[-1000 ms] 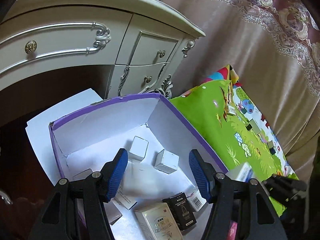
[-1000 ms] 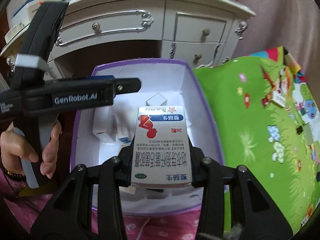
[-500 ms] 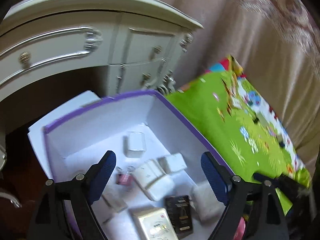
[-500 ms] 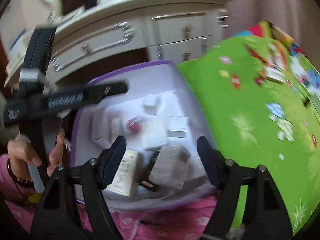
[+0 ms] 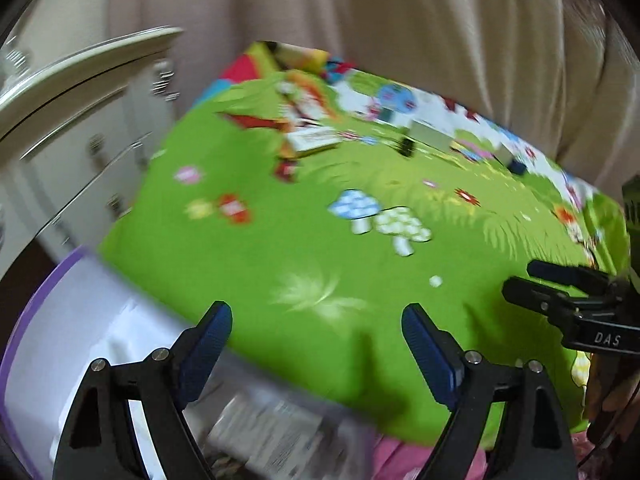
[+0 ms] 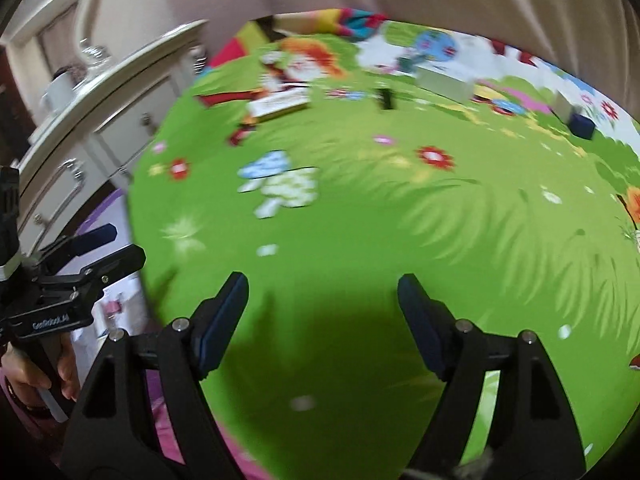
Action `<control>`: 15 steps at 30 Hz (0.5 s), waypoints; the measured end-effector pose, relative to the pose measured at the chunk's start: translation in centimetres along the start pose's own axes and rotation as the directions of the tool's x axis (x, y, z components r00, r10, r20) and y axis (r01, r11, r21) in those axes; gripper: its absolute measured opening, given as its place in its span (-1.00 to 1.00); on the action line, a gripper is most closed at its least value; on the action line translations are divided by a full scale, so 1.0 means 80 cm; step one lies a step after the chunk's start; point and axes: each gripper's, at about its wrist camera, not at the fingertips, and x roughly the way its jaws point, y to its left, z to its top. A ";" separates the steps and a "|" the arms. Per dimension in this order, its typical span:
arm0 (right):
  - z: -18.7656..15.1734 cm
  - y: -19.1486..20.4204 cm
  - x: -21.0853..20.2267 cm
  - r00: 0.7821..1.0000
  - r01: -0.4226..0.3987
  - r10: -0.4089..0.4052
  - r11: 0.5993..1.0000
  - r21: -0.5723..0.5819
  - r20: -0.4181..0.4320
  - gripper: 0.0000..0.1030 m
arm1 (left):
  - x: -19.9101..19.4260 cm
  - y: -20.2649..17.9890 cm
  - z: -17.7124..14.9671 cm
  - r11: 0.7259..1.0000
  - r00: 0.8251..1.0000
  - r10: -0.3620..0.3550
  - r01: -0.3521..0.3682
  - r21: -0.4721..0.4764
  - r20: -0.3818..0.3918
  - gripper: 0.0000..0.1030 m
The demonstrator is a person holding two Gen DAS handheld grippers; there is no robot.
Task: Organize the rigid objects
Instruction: 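Grasp the black binder clip with the right gripper while the left grasps the white DING ZHI DENTAL box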
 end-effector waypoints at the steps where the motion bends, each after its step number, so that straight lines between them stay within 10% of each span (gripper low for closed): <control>1: 0.006 -0.006 0.004 1.000 0.014 -0.014 1.000 -0.006 -0.001 0.55 | 0.014 -0.011 0.009 1.000 1.000 -0.002 0.002 0.022 -0.018 0.71; 15: 0.149 -0.043 0.155 0.993 0.106 -0.111 0.990 -0.095 -0.045 0.59 | 0.108 -0.009 0.085 0.989 0.991 0.098 -0.087 0.119 -0.086 0.71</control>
